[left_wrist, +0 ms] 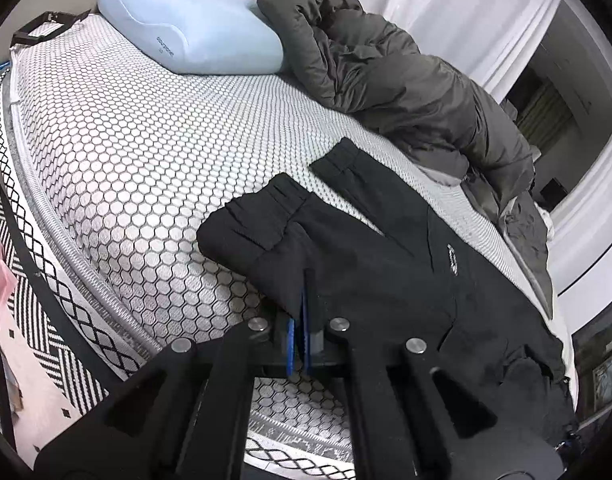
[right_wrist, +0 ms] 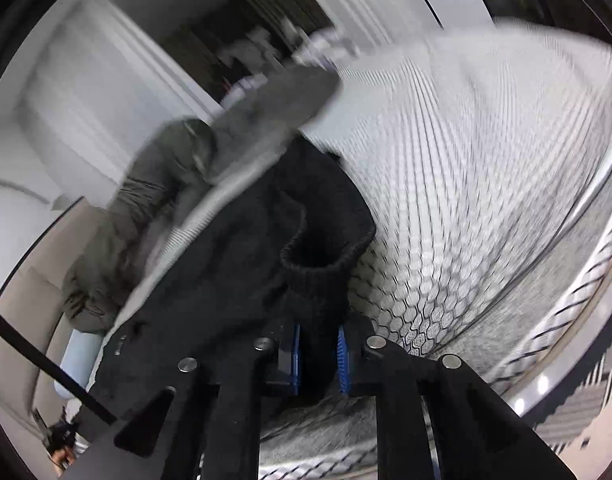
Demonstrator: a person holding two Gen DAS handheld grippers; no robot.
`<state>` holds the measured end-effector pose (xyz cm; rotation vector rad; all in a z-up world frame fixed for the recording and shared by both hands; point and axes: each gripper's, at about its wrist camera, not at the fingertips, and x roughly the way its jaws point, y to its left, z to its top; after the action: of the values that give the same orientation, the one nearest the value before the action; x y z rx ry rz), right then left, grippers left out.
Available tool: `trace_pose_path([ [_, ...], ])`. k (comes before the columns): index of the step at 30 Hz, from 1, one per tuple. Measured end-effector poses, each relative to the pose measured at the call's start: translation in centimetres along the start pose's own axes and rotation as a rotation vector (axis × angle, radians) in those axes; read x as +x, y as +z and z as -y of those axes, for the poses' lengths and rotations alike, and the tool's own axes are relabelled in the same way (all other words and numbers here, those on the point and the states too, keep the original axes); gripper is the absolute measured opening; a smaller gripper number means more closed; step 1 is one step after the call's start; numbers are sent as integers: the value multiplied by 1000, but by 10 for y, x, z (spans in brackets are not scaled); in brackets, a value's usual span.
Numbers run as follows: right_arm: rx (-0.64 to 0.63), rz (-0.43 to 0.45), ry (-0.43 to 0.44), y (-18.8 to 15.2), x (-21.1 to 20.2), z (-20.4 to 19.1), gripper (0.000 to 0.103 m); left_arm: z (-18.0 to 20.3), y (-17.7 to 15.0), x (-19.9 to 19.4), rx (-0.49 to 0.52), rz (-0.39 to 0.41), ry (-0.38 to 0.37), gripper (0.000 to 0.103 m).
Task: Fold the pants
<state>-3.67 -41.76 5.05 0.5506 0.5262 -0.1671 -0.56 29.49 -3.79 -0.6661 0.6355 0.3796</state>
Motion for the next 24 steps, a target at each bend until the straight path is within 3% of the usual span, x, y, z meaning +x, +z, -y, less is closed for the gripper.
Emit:
trace_pose_path([
  [4, 53, -125, -56, -11, 19, 24, 13, -3, -3, 11, -9, -31, -2, 0],
  [9, -3, -31, -23, 2, -7, -1, 13, 12, 10, -9, 40, 28, -19, 0],
  [14, -63, 51, -5, 36, -18, -40, 13, 40, 42, -12, 82, 66, -30, 0],
  [19, -111, 152, -74, 84, 3, -84, 12, 74, 88, 4, 98, 76, -34, 0],
  [24, -135, 176, -138, 132, 47, -120, 12, 114, 142, 48, 110, 38, -6, 0],
])
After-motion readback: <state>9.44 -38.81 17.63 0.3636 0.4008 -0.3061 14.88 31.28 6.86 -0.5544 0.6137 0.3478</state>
